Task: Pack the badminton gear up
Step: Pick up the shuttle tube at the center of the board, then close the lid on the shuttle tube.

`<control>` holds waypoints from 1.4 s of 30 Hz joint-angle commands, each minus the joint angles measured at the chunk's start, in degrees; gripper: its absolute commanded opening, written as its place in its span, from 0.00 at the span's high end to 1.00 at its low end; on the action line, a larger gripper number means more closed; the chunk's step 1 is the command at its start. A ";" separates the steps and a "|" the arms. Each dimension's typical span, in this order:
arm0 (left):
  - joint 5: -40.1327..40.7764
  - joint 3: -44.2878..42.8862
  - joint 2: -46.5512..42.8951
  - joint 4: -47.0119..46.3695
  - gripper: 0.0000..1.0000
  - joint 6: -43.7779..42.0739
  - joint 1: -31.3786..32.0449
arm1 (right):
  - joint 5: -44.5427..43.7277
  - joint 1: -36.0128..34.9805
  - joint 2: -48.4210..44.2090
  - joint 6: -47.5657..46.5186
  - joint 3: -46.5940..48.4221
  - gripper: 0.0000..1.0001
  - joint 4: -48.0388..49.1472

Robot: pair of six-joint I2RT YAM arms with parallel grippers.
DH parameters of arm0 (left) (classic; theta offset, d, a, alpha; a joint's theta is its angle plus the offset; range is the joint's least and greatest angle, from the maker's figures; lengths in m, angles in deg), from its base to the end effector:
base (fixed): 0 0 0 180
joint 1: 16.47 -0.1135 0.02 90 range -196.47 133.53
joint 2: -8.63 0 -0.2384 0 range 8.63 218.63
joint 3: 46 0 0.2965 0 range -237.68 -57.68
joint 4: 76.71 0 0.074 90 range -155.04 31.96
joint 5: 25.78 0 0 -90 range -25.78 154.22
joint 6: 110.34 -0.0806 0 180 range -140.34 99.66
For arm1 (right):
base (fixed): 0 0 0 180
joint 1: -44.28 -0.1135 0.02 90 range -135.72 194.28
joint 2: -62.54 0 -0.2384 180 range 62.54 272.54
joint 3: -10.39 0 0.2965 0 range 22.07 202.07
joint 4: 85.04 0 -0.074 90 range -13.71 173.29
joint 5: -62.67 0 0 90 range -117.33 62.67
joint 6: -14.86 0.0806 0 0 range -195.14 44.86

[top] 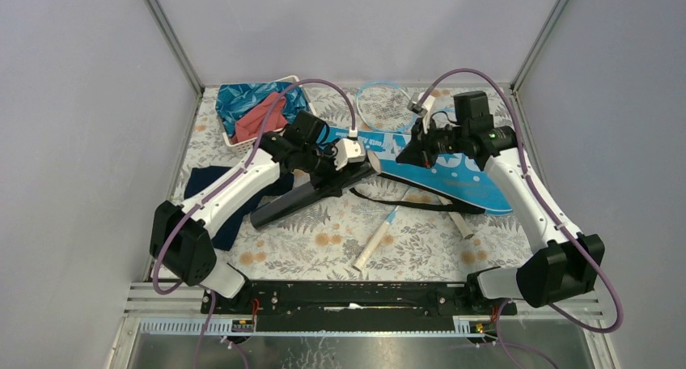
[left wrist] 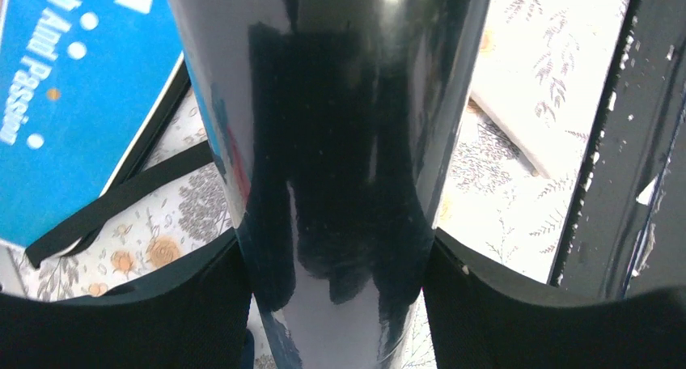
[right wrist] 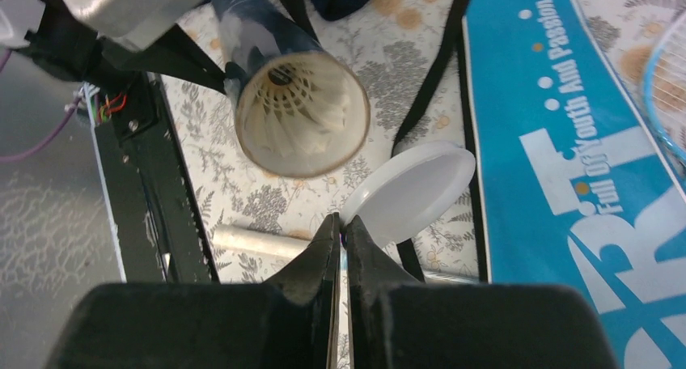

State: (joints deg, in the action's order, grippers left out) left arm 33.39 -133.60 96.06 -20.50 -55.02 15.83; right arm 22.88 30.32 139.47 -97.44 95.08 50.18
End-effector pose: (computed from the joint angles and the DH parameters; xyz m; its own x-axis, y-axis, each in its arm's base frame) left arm 0.3040 -0.2411 0.2338 -0.1778 0.6904 -0.7012 0.9752 0.2189 -0.0317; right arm 0.3346 0.1470 0.3101 -0.2561 -0.3139 -0.9143 -0.9154 0.3826 0.1251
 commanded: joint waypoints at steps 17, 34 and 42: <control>-1.98 7.43 -3.58 -11.02 1.00 -3.09 3.74 | -0.61 -8.89 0.25 -7.58 1.18 1.00 -7.51; -1.09 10.66 -5.36 -14.63 1.00 -2.33 3.74 | -0.48 -9.28 -2.85 -6.58 -1.06 1.00 -8.55; -1.67 10.62 -5.60 -14.61 1.00 -1.97 3.74 | -1.34 -10.71 -2.27 -4.94 -1.86 1.00 -7.22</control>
State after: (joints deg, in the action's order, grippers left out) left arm 32.54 -123.35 92.17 -30.99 -57.32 19.19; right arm 21.48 20.73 137.79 -103.78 93.51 42.03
